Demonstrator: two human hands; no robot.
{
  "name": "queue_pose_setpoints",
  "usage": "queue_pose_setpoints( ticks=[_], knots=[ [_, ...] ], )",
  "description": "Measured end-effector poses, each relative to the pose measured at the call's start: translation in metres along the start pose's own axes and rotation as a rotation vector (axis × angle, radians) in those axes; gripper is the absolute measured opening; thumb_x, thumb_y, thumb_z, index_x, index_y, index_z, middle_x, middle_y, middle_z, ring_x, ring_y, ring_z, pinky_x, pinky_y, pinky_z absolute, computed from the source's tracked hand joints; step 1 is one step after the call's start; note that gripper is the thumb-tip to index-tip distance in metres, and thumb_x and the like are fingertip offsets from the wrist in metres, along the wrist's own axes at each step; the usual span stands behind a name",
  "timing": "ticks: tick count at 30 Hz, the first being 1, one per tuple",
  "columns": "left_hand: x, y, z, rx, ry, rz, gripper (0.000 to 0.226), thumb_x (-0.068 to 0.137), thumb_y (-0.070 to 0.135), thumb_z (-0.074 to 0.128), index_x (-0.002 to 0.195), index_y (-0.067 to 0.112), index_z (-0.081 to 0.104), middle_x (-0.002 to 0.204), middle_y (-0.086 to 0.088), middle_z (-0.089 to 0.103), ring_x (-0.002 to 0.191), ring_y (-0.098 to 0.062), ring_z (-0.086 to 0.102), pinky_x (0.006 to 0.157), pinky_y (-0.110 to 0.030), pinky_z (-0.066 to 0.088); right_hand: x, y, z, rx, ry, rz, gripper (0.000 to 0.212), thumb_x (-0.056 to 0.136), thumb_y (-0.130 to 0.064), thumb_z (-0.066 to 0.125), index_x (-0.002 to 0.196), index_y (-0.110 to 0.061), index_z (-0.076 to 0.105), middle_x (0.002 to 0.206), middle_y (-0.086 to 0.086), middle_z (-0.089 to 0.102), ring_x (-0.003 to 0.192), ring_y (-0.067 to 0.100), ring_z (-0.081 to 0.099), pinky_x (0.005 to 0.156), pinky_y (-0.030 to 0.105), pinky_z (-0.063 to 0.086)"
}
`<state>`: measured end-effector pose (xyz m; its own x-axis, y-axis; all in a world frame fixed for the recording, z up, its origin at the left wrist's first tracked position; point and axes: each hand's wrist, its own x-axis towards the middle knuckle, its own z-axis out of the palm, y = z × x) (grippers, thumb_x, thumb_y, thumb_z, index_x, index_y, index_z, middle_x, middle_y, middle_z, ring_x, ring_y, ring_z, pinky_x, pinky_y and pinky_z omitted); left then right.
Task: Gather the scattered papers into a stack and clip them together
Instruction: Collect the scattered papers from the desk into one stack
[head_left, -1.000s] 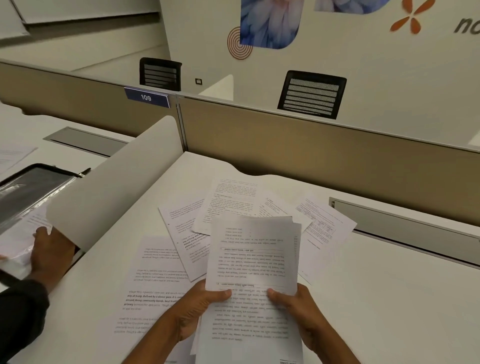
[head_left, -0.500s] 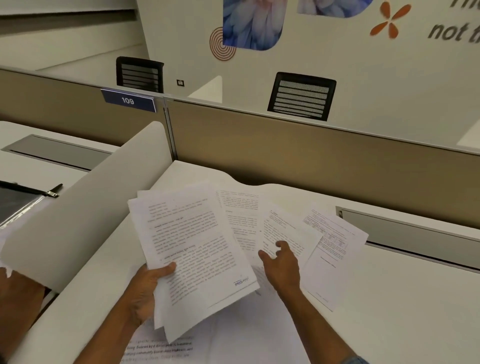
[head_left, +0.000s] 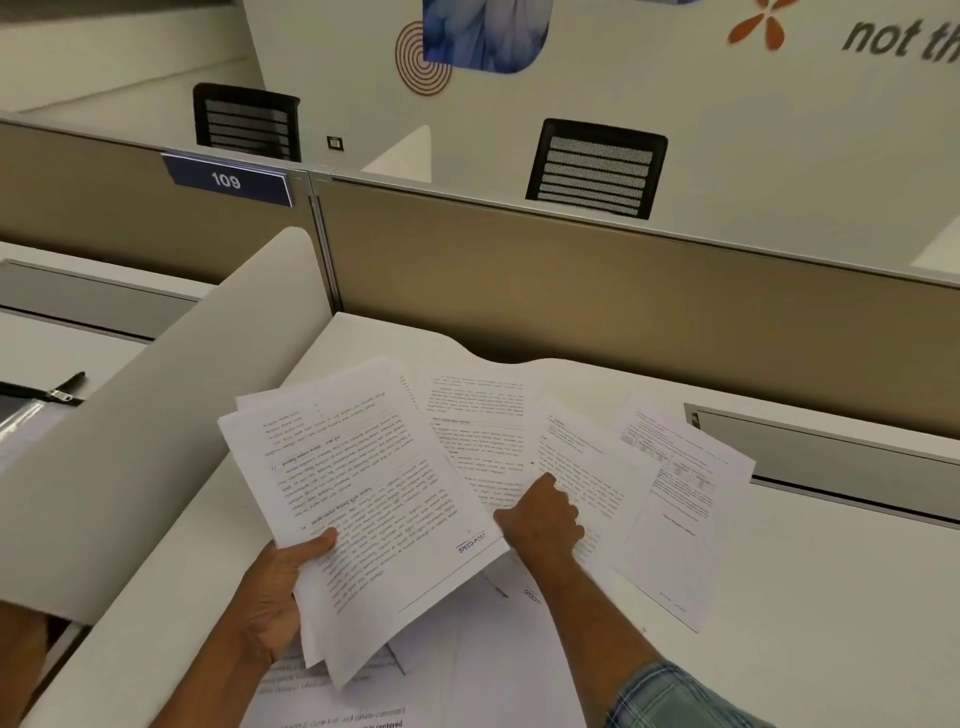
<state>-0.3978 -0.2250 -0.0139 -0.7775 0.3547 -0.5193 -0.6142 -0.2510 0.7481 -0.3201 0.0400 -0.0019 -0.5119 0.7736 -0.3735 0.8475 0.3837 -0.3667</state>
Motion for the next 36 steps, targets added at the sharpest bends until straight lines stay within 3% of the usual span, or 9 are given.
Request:
queue_pose_setpoints(
  ticks=[4,7,9,13,16,25,28,31,36],
  knots=[
    [0.000,0.002,-0.001,-0.037,-0.001,-0.016,0.032,0.096,-0.008,0.054,0.114,0.013,0.070,0.104,-0.005,0.080,0.080,-0.019,0.079,0.063,-0.030,0.065,0.001,0.005,0.005,0.243,0.027,-0.105,0.007,0.091,-0.012,0.062,0.097,-0.012,0.059,0.105,0.009,0.072,0.091,0.027,0.068,0.074,0.037,0.054],
    [0.001,0.002,-0.001,-0.065,-0.010,-0.043,0.031,0.097,-0.007,0.053,0.114,0.012,0.070,0.100,-0.007,0.082,0.079,-0.021,0.080,0.066,-0.033,0.065,-0.002,0.019,0.000,0.606,-0.045,-0.097,0.004,0.082,-0.005,0.061,0.083,-0.005,0.065,0.088,0.013,0.076,0.076,0.037,0.074,0.063,0.051,0.064],
    [0.003,0.000,-0.001,-0.083,-0.002,-0.062,0.029,0.097,-0.005,0.054,0.116,0.010,0.070,0.101,-0.008,0.082,0.082,-0.022,0.080,0.070,-0.037,0.066,-0.010,0.035,-0.010,0.833,-0.152,-0.078,0.016,0.086,-0.001,0.063,0.100,-0.003,0.070,0.097,0.014,0.078,0.073,0.031,0.076,0.050,0.036,0.061],
    [0.007,-0.004,-0.002,-0.135,-0.039,-0.155,0.043,0.092,0.002,0.064,0.134,0.011,0.066,0.134,-0.017,0.069,0.127,-0.034,0.063,0.113,-0.059,0.043,-0.028,0.073,-0.020,0.905,-0.337,-0.173,0.031,0.097,-0.005,0.064,0.126,-0.014,0.068,0.119,0.002,0.078,0.108,0.025,0.074,0.070,0.026,0.062],
    [0.008,-0.009,0.001,-0.099,-0.092,-0.151,0.051,0.086,0.003,0.072,0.136,0.012,0.065,0.142,-0.018,0.063,0.134,-0.037,0.056,0.122,-0.059,0.029,-0.045,0.084,-0.023,0.891,-0.393,-0.188,0.030,0.095,-0.018,0.072,0.125,-0.023,0.071,0.117,-0.005,0.079,0.107,0.022,0.075,0.077,0.030,0.064],
    [0.001,-0.022,0.042,0.097,-0.141,-0.062,0.051,0.087,0.005,0.067,0.137,0.012,0.063,0.134,-0.014,0.070,0.126,-0.036,0.063,0.116,-0.056,0.039,-0.073,0.097,-0.027,1.026,-0.480,-0.058,0.030,0.090,-0.009,0.073,0.115,-0.025,0.076,0.112,-0.005,0.080,0.107,0.023,0.074,0.082,0.036,0.066],
    [0.003,-0.024,0.047,0.181,-0.151,-0.033,0.051,0.088,0.002,0.066,0.138,0.012,0.062,0.133,-0.012,0.071,0.123,-0.033,0.066,0.100,-0.048,0.056,-0.064,0.109,-0.036,1.006,-0.238,0.082,0.018,0.095,-0.025,0.070,0.112,-0.018,0.074,0.103,0.001,0.079,0.089,0.020,0.075,0.072,0.029,0.063],
    [0.002,-0.026,0.053,0.272,-0.124,0.030,0.048,0.091,0.000,0.066,0.136,0.017,0.062,0.126,-0.006,0.074,0.112,-0.022,0.072,0.079,-0.028,0.063,-0.045,0.121,-0.039,0.856,0.114,0.229,0.042,0.093,-0.029,0.073,0.130,-0.013,0.059,0.123,0.012,0.069,0.102,0.028,0.068,0.090,0.040,0.057],
    [0.012,-0.032,0.052,0.411,-0.080,0.020,0.047,0.090,0.001,0.070,0.135,0.013,0.061,0.126,-0.014,0.072,0.108,-0.031,0.070,0.091,-0.040,0.055,-0.019,0.107,-0.035,0.897,0.075,0.317,0.079,0.084,-0.030,0.082,0.148,-0.015,0.039,0.144,0.016,0.053,0.121,0.036,0.061,0.093,0.045,0.058]
  ],
)
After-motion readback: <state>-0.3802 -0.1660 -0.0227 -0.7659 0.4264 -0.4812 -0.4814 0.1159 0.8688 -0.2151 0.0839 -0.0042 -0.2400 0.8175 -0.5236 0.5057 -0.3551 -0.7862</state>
